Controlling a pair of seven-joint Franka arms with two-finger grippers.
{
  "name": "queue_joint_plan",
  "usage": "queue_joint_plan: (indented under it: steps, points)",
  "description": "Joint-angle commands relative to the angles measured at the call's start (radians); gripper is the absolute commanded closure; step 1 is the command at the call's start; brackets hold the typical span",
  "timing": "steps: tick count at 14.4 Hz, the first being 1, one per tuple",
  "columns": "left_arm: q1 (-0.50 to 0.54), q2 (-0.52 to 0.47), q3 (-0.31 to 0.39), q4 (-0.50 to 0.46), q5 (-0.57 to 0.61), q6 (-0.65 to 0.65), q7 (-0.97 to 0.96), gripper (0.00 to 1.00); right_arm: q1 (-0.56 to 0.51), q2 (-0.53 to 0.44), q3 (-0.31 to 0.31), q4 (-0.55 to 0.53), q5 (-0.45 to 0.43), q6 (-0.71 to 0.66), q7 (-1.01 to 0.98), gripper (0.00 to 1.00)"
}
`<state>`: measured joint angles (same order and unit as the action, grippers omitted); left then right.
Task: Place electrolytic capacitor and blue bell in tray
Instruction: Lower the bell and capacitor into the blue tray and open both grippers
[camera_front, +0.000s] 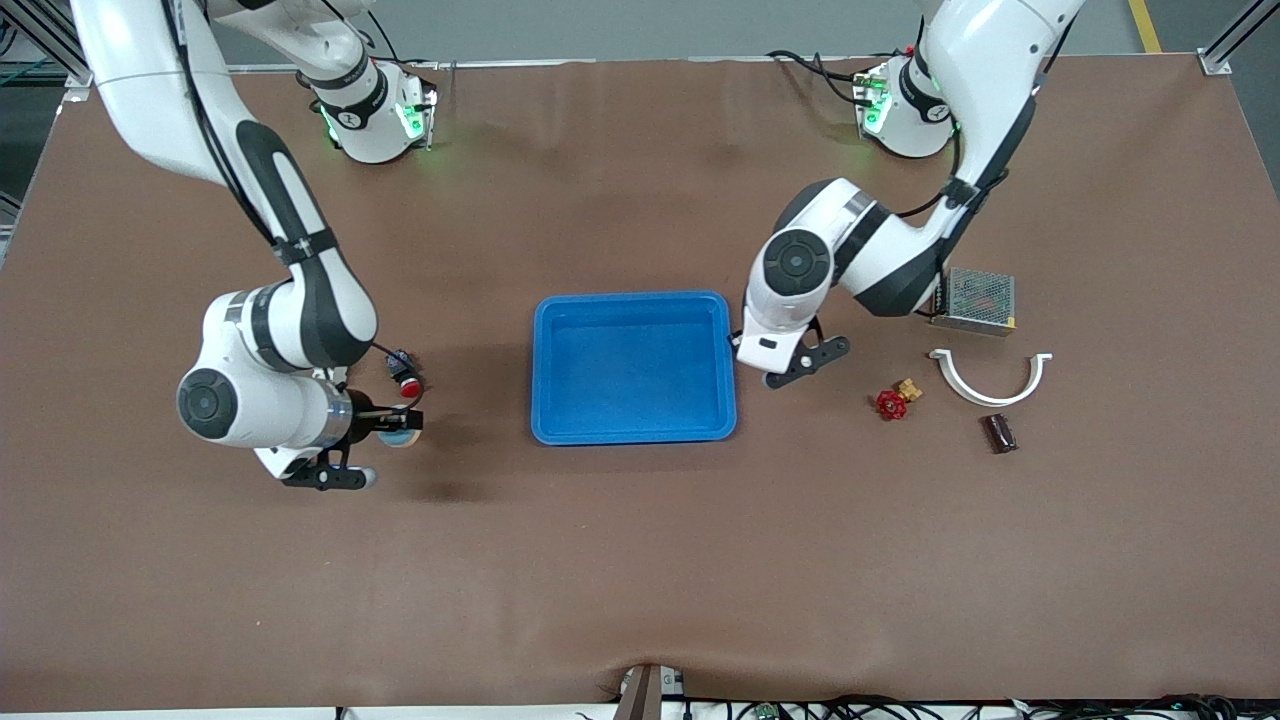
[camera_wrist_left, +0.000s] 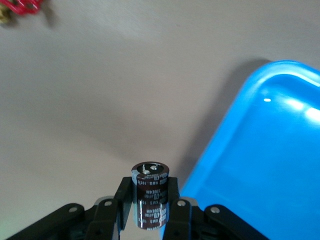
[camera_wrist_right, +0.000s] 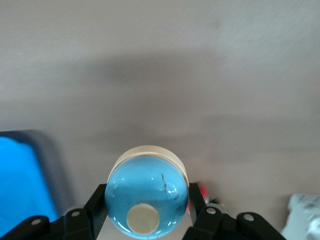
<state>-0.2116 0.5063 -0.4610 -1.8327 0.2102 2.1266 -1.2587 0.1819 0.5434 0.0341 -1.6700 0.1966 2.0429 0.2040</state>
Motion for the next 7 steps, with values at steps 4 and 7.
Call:
queue_joint_plan:
  steps: [4, 7]
  points:
    - [-0.072, 0.152, 0.002, 0.185, 0.018, -0.011, -0.281, 1.00, 0.203, -0.072, -0.010, -0.014, 0.020, -0.032, 0.346, 0.61]
    - [-0.104, 0.181, 0.002, 0.197, 0.006, -0.008, -0.330, 1.00, 0.286, -0.071, -0.010, -0.016, 0.018, -0.003, 0.480, 0.61]
